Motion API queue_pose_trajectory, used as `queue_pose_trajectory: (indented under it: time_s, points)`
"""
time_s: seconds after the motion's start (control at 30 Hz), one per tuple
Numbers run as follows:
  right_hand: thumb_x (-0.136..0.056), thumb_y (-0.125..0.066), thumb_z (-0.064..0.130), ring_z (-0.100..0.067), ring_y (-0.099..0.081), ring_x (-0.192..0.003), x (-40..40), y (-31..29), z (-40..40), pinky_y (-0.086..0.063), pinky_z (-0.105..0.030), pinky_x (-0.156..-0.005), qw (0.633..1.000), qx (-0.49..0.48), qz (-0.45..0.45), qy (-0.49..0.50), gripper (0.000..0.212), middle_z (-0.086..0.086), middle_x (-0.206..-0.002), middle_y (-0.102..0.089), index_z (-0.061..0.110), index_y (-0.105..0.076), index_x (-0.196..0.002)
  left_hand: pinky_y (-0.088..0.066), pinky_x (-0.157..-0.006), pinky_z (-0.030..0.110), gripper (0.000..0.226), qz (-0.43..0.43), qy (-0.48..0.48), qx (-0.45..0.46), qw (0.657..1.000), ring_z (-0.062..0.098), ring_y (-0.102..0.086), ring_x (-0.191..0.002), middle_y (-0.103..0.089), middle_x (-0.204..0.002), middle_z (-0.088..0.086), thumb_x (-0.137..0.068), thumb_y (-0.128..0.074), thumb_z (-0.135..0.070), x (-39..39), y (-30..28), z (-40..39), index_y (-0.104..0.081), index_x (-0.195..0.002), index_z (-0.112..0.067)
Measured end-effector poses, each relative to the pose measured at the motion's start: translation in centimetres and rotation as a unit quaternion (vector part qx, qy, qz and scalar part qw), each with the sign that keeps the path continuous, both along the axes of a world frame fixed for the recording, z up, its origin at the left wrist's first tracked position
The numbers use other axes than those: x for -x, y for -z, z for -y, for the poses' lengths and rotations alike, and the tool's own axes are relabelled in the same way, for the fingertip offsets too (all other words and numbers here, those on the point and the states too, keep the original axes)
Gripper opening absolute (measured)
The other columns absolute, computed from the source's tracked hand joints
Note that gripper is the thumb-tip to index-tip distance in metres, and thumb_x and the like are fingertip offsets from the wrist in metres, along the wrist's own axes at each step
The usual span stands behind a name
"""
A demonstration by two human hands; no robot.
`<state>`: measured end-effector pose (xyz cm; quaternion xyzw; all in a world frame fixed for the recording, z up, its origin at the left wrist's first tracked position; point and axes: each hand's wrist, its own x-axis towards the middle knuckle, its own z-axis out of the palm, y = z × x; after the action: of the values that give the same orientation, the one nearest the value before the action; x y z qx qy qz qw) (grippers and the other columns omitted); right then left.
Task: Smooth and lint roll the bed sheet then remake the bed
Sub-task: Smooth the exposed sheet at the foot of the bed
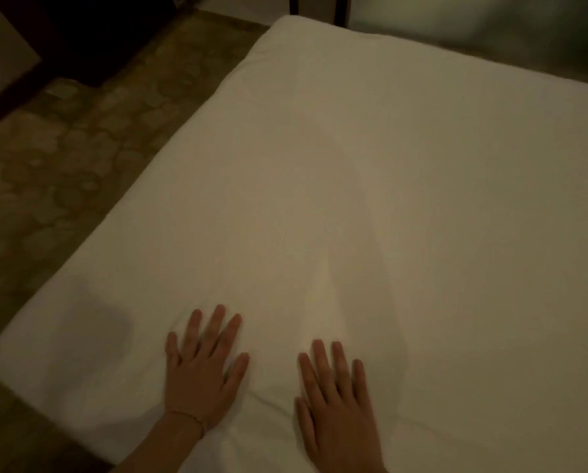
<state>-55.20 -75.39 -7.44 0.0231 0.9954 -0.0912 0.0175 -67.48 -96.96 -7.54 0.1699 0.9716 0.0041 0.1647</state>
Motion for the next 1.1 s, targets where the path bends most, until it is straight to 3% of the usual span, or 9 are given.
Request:
queue_pose_trajectory:
  time_s: [0.13,0.3,0.4,0.47,0.57,0.7,0.77,0.93,1.1]
  points:
    - [-0.095,-0.026,0.050,-0.032,-0.034,-0.142,-2.4,1.3,3.0,-0.034,-0.058,-0.104,1.000,-0.019,0.014,0.011,0.062,-0.011,-0.155,-0.035,0.017,-0.053,-0.140,-0.024,-0.108,0.069,0.069,-0.003,-0.045,0.011,0.999,0.034,-0.024,-0.150,-0.026,-0.164,-0.008,-0.095,-0.010,-0.069,-0.6,-0.2,4.9,-0.032,-0.154,-0.041]
    - [-0.094,-0.017,0.056,-0.039,-0.034,-0.140,-2.4,0.9,8.0,-0.030,-0.064,-0.104,0.998,-0.025,0.024,0.055,0.069,-0.021,-0.151,-0.038,0.016,-0.044,-0.143,-0.017,-0.107,0.075,0.066,0.010,-0.110,0.013,0.994,0.032,-0.008,-0.153,-0.007,-0.167,-0.015,-0.093,-0.006,-0.074,-1.0,0.1,8.9,-0.002,-0.155,-0.051]
    - [-0.095,-0.018,0.054,-0.041,-0.034,-0.141,-1.4,0.1,11.0,-0.027,-0.066,-0.106,0.998,-0.016,0.024,0.049,0.068,-0.016,-0.154,-0.036,0.018,-0.047,-0.144,-0.013,-0.109,0.073,0.067,0.006,-0.109,-0.013,0.994,0.035,-0.010,-0.152,-0.013,-0.167,-0.007,-0.097,-0.016,-0.066,-1.0,0.0,8.3,-0.016,-0.158,-0.039]
    - [-0.096,-0.021,0.051,-0.037,-0.034,-0.141,-1.0,0.0,12.7,-0.027,-0.064,-0.108,0.999,-0.005,0.009,0.036,0.065,-0.011,-0.155,-0.036,0.017,-0.047,-0.144,-0.014,-0.110,0.068,0.063,0.000,-0.021,-0.029,0.999,0.035,-0.021,-0.151,-0.021,-0.165,-0.004,-0.098,-0.029,-0.056,-1.7,-0.2,7.1,-0.027,-0.157,-0.031]
    - [-0.096,-0.031,0.047,-0.031,-0.034,-0.143,-1.8,0.7,14.8,-0.030,-0.058,-0.108,0.999,-0.010,-0.027,-0.025,0.059,-0.009,-0.156,-0.035,0.018,-0.046,-0.145,-0.014,-0.111,0.066,0.061,-0.005,0.071,-0.038,0.997,0.029,-0.020,-0.152,-0.018,-0.166,-0.009,-0.099,-0.031,-0.052,-2.3,0.0,7.2,-0.019,-0.158,-0.041]
    - [-0.084,-0.051,0.048,-0.028,-0.034,-0.143,-4.4,1.9,15.9,-0.035,-0.054,-0.102,0.981,-0.038,-0.060,-0.182,0.062,-0.007,-0.154,-0.040,0.021,-0.053,-0.141,-0.010,-0.115,0.064,0.062,-0.011,0.014,-0.025,1.000,0.028,-0.013,-0.154,-0.010,-0.167,-0.015,-0.099,-0.018,-0.062,-1.4,0.7,10.2,-0.013,-0.158,-0.044]
    - [-0.086,-0.051,0.048,-0.027,-0.038,-0.141,-4.4,1.8,15.7,-0.035,-0.052,-0.102,0.968,-0.036,-0.074,-0.238,0.059,-0.003,-0.154,-0.039,0.026,-0.052,-0.140,-0.003,-0.119,0.062,0.066,-0.008,-0.051,-0.021,0.998,0.026,0.003,-0.155,0.003,-0.166,-0.017,-0.094,-0.008,-0.068,-0.5,0.3,12.1,-0.001,-0.157,-0.047]
    - [-0.098,-0.031,0.043,-0.028,-0.022,-0.148,0.1,0.2,15.3,-0.025,-0.052,-0.112,0.999,0.004,-0.010,-0.046,0.056,-0.001,-0.162,-0.023,0.023,-0.040,-0.149,0.007,-0.121,0.058,0.069,0.004,-0.147,-0.033,0.989,0.030,0.022,-0.151,0.019,-0.166,-0.009,-0.093,-0.002,-0.066,0.9,-0.6,15.1,0.013,-0.156,-0.043]
    - [-0.096,-0.032,0.042,-0.037,-0.021,-0.147,0.4,0.9,18.6,-0.023,-0.059,-0.114,1.000,-0.008,-0.014,0.012,0.059,-0.012,-0.159,-0.026,0.016,-0.038,-0.149,-0.002,-0.116,0.064,0.060,0.006,0.037,-0.049,0.998,0.035,-0.001,-0.154,-0.001,-0.168,-0.011,-0.100,-0.014,-0.062,-0.9,0.5,15.2,-0.004,-0.157,-0.048]
